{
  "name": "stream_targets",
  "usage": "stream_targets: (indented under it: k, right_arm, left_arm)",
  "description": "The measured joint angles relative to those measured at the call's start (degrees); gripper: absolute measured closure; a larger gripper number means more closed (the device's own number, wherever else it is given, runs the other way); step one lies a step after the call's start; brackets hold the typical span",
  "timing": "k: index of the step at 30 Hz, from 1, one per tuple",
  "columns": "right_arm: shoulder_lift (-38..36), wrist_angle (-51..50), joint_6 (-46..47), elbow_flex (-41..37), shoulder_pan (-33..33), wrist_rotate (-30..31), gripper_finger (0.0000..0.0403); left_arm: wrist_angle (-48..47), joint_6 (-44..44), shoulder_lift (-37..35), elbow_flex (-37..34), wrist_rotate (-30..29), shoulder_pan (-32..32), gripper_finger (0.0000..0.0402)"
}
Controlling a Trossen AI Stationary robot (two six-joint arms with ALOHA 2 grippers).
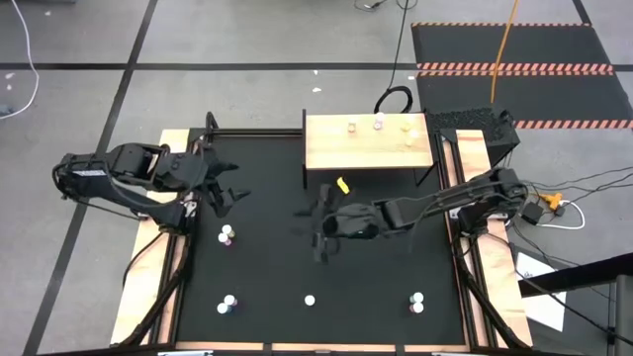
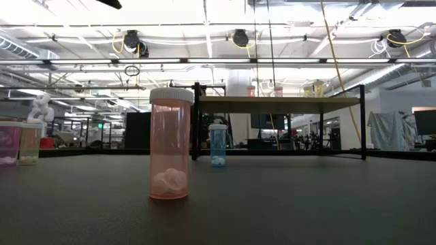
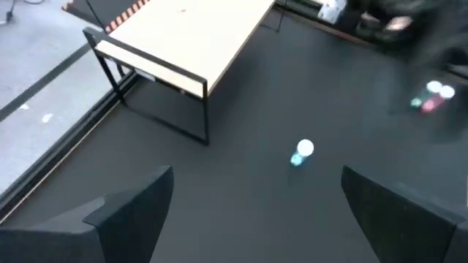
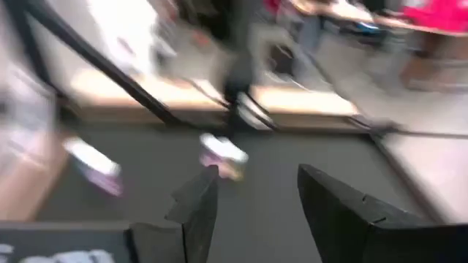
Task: Pick and place medicine bottles onto shelf by color
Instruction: Put the top middle blue pill bottle on the shelf
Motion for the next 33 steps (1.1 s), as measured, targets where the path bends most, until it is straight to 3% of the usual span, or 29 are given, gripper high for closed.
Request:
stream_targets:
  k: [2,7,14,18,27,33]
  right_arm:
    - [0.24,-5.34,-2.00,-0.21,-1.73,1.98,0.0208]
    - [2.51,-15.36,5.06,-0.09,-6.33,-6.65,0.0171]
    - [5.75,-16.26,6.76,-3.34,-8.08,-11.74,0.0125]
    - [5.82,-12.85,12.57,-7.35,-8.90,-18.87,0.0129]
    - [5.46,-7.50,10.81,-14.78,-9.10,-19.18,0.0143]
    - [6.72,-5.52,10.05,-15.20,-9.20,-20.42,0.0146]
  left_arm:
    - [0.31,-0.77,-0.07,-0.01,-0.09,-0.52,0.0009]
    - [1.05,-1.52,0.37,-0.01,-0.12,-0.92,0.0009]
    - [1.03,-3.28,1.29,-0.02,-0.13,-0.92,0.0009]
    - [0.89,-5.72,2.17,-0.02,0.37,-0.97,0.0009]
    - [0.96,-6.61,4.33,-0.04,0.36,-0.97,0.0009]
    - [1.25,-5.79,5.59,-0.04,0.00,-0.88,0.0009]
